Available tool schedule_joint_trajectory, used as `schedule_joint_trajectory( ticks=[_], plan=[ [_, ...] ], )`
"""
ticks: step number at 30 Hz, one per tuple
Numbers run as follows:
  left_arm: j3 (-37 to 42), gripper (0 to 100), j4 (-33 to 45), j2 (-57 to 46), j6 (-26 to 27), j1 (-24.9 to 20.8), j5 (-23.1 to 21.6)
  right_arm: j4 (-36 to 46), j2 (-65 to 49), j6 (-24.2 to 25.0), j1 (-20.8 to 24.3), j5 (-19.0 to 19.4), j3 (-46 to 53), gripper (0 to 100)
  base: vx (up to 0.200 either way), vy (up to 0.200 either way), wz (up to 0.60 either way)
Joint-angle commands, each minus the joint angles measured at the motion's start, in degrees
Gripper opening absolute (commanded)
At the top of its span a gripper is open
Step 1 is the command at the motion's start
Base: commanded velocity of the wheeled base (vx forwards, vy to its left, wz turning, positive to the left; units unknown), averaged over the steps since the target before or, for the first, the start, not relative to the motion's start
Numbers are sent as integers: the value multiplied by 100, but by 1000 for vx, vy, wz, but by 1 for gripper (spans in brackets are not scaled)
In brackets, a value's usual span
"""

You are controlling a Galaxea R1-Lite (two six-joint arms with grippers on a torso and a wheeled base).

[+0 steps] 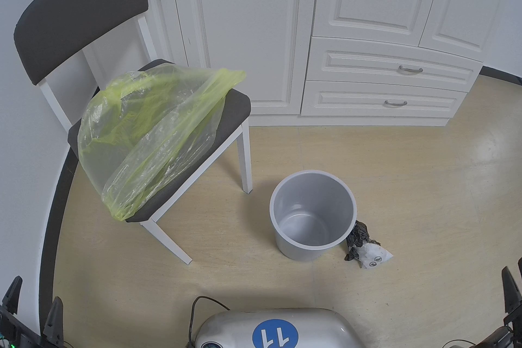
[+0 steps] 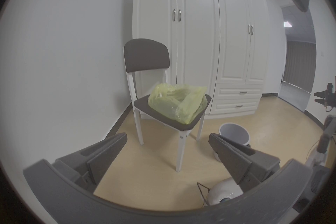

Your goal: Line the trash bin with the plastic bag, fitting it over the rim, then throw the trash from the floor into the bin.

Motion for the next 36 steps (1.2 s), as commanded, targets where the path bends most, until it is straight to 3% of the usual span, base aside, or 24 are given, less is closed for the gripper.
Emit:
schedule_joint_trajectory(
  ticks=[1,4,8,11,12,14,19,24,29,30,36],
  plan=[
    [-558,100,-913,-14,-422,-31,-151,-45,66,-658,18,30,-614,100,0,0,0],
    [-1358,100,-922,391,-650,-216,-634,-54,373,-1273,18,109,-676,100,0,0,0],
    [-1815,100,-351,944,-483,-436,-617,183,1155,-1466,-9,206,-1124,100,0,0,0],
    [-2079,100,18,1366,-395,-453,-502,500,1718,-1466,-9,197,-1458,100,0,0,0],
    [-2386,100,405,2122,-343,-453,-168,807,2544,-1466,62,206,-1941,100,0,0,0],
    [-2536,100,458,2693,-228,-453,-28,816,3177,-1466,114,206,-2179,100,0,0,0],
    [-2703,100,203,3950,106,-374,60,254,4574,-1431,114,162,-2627,100,0,0,0],
    [-2641,100,-377,5005,343,-365,78,-581,5084,-1282,123,144,-2495,100,0,0,0],
    [-2685,100,-1028,5849,369,-796,350,-907,5277,-807,123,65,-2398,100,0,0,0],
    [-2703,100,-1283,5998,361,-1165,640,-924,5409,-693,88,-146,-2478,100,0,0,0],
    [-3116,100,-1370,6657,396,-1807,1835,-1012,5436,-438,334,-506,-2689,100,0,0,0]
  ],
)
